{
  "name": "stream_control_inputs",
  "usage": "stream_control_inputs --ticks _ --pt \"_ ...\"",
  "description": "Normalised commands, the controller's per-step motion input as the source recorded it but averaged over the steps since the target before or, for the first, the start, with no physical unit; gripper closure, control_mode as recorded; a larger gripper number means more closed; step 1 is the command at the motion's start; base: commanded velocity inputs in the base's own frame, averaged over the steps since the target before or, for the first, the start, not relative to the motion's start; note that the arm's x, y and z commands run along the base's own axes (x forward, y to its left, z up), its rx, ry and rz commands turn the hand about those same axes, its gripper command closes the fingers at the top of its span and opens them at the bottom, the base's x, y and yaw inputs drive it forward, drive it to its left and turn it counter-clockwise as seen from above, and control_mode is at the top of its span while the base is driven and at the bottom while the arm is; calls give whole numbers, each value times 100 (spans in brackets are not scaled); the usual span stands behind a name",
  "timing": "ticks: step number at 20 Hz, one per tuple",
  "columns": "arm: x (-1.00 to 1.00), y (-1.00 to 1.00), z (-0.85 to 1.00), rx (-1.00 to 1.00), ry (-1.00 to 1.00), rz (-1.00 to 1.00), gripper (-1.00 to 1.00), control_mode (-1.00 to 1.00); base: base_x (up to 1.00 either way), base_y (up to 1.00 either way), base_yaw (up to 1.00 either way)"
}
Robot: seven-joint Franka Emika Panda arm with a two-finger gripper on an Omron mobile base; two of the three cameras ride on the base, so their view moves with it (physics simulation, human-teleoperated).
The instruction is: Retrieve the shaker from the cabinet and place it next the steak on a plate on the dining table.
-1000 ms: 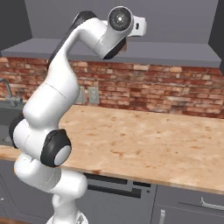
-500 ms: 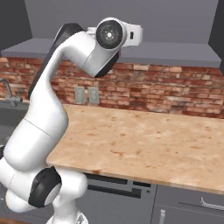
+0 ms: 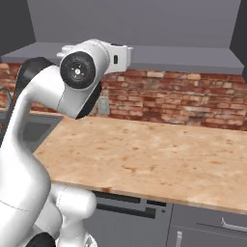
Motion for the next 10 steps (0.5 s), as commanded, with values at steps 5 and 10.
stream_control_inputs --ticks 5,10 --pt "-100 61 -39 0 0 2 100 -100 0 0 0" --pt "-100 48 -43 0 1 4 100 -100 0 0 0"
